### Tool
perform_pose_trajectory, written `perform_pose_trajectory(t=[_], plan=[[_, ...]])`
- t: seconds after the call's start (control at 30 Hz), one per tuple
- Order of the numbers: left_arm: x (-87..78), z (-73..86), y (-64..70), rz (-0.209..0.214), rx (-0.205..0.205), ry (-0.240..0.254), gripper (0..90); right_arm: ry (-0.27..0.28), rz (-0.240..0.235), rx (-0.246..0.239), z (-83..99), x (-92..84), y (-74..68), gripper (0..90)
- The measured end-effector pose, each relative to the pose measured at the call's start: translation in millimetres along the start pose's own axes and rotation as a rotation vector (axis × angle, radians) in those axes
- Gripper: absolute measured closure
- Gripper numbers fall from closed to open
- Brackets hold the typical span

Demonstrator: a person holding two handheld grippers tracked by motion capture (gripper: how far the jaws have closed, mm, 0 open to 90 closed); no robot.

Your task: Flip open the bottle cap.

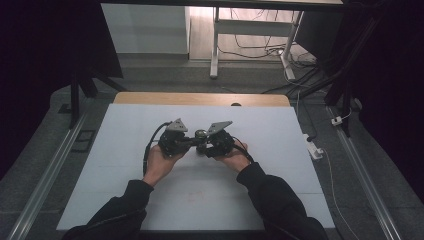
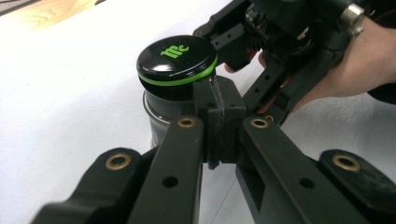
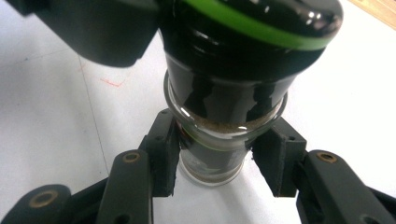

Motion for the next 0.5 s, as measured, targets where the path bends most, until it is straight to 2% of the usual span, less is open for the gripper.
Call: perform_pose_trajectory(t=[0.23, 0.3, 0.37, 0.5], plan=[[-3.3, -5.1, -2.0, 0.001, -0.006, 0.002, 88.9, -0.001, -0.003, 0.004, 0.1, 0.1, 0.1, 53.3], [-6.1, -8.5, -4.3, -0.004, -0.008, 0.002, 88.9, 0.000, -0.003, 0.003, 0.0, 0.2, 0.4, 53.3], [-7.3, -10.1, -7.3, -0.026, -0.008, -0.003, 88.9, 0.000, -0.004, 0.003, 0.1, 0.2, 0.4, 53.3], [-7.7, -12.2, -12.3, -0.029, -0.020, -0.003, 88.9, -0.001, -0.005, 0.003, 0.1, 0.2, 0.5, 53.3]])
Point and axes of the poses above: each handheld gripper's, and its own axes: x roughly forward along the jaws, z roughly out of its underside, y roughly to its right, the point moved 6 cm from there along x, roughly forward along the jaws, and after that the axes turned 7 degrees about -y, right-handed, at the moved point
